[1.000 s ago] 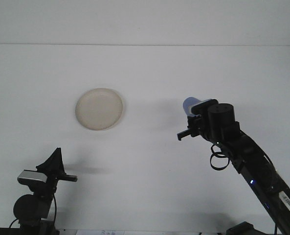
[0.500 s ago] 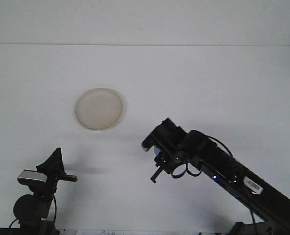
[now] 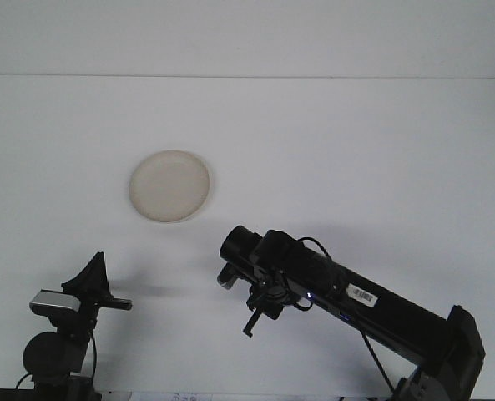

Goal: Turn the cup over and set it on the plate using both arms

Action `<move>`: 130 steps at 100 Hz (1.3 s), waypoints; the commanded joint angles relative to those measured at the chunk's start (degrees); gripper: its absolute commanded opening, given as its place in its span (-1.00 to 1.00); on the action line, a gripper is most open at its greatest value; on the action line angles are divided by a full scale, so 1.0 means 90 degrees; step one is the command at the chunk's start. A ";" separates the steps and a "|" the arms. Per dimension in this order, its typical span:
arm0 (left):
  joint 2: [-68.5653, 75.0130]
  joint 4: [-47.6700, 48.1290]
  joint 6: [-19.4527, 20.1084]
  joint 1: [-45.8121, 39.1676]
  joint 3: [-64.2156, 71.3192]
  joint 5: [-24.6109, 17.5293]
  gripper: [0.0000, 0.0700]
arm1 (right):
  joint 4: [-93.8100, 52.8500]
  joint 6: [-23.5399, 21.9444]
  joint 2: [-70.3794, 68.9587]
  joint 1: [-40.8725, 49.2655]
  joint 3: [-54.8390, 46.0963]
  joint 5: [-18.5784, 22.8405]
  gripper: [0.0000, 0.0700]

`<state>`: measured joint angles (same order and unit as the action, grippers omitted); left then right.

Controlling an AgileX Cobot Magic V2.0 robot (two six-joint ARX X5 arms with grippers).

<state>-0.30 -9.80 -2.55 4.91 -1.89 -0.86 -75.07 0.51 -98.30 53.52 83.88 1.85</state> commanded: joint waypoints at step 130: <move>0.0000 -0.0063 -0.0058 -0.0002 0.0119 -0.0005 -0.97 | 0.1469 0.0221 0.3342 -0.3827 -0.0551 -0.0539 0.42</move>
<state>-0.30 -9.82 -2.55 4.89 -1.89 -0.86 -64.40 3.95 -71.55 21.93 82.24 -3.05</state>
